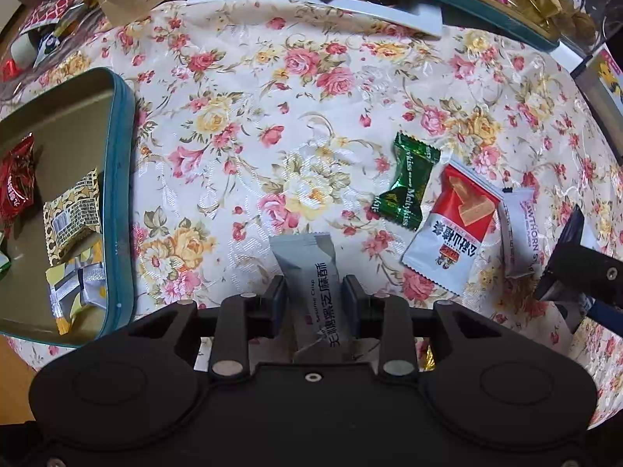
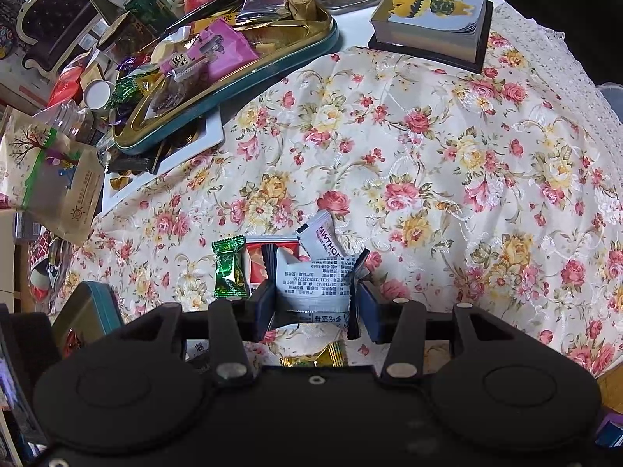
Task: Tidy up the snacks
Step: 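Lift both held white snacks and carry them over the gold tray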
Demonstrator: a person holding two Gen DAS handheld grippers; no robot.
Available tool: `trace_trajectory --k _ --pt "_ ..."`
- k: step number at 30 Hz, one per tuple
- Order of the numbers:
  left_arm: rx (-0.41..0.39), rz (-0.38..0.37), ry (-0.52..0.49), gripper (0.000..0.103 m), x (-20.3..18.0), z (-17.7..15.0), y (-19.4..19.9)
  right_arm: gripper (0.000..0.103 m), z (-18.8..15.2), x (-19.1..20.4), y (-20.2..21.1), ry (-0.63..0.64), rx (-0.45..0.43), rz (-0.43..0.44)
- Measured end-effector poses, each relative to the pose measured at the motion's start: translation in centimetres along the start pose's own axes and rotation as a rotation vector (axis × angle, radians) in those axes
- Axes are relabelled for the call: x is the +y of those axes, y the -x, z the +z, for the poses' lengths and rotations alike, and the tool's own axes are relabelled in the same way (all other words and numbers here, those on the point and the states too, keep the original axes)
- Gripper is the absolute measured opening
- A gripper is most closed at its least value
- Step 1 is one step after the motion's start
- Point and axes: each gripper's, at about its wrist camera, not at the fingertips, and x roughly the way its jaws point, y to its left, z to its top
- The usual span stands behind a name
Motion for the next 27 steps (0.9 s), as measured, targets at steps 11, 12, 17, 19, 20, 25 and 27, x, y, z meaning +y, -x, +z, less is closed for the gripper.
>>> trace_trajectory --k 11,12,17,19,20,25,27 --pt "0.016 -0.024 0.033 0.032 0.1 0.4 0.5 0.049 0.0 0.2 0.1 0.006 -0.001 -0.006" --pt "0.005 -0.029 0.037 0.032 0.3 0.5 1.0 0.049 0.0 0.3 0.2 0.005 -0.003 -0.005" --pt "-0.100 -0.032 0.053 0.032 1.5 1.8 4.7 0.049 0.4 1.1 0.8 -0.005 -0.018 0.016" --pt "-0.135 -0.031 0.063 0.032 2.4 2.4 6.3 0.049 0.5 1.7 1.0 -0.005 -0.026 0.023" --pt "-0.158 -0.027 0.070 0.032 3.0 2.9 7.2 0.049 0.5 2.0 1.1 -0.005 -0.028 0.026" --pt "-0.232 0.024 0.103 0.032 6.5 4.4 10.9 0.049 0.1 3.8 1.3 0.008 -0.044 0.034" --pt "-0.252 0.034 0.130 0.032 8.5 4.8 12.1 0.049 -0.1 4.7 1.3 0.018 -0.050 0.040"
